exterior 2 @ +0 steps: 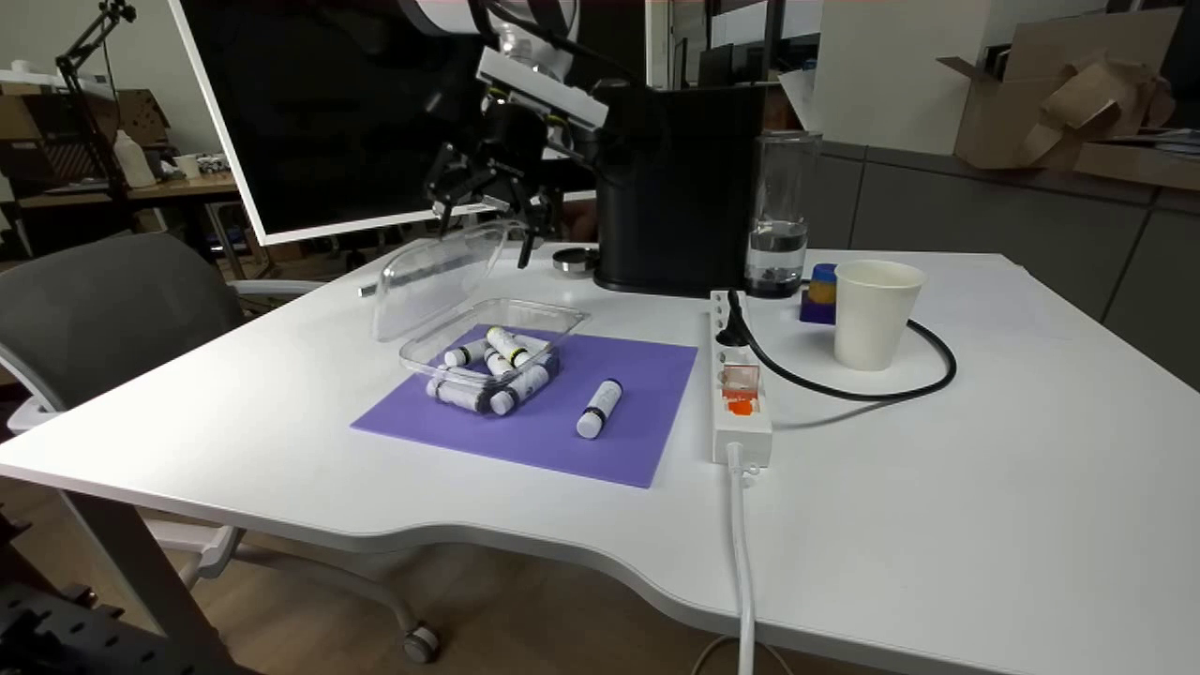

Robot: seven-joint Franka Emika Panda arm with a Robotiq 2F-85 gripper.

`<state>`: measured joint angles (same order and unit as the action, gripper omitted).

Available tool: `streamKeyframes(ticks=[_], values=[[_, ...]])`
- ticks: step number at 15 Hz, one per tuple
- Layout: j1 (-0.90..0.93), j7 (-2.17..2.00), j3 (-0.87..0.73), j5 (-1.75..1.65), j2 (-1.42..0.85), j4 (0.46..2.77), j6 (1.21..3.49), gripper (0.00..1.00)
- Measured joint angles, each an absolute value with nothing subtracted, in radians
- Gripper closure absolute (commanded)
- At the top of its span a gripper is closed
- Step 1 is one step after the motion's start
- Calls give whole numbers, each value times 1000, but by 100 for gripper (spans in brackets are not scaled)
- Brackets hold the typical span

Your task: Open the lid on the clear container

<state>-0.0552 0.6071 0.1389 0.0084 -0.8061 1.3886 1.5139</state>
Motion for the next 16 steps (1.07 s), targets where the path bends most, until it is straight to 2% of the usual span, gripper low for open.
streamKeyframes(ticks=[7, 16], values=[[53, 640, 164, -94, -734, 1443, 1564, 0], [169, 576, 161, -322, -583, 1592, 1851, 0]])
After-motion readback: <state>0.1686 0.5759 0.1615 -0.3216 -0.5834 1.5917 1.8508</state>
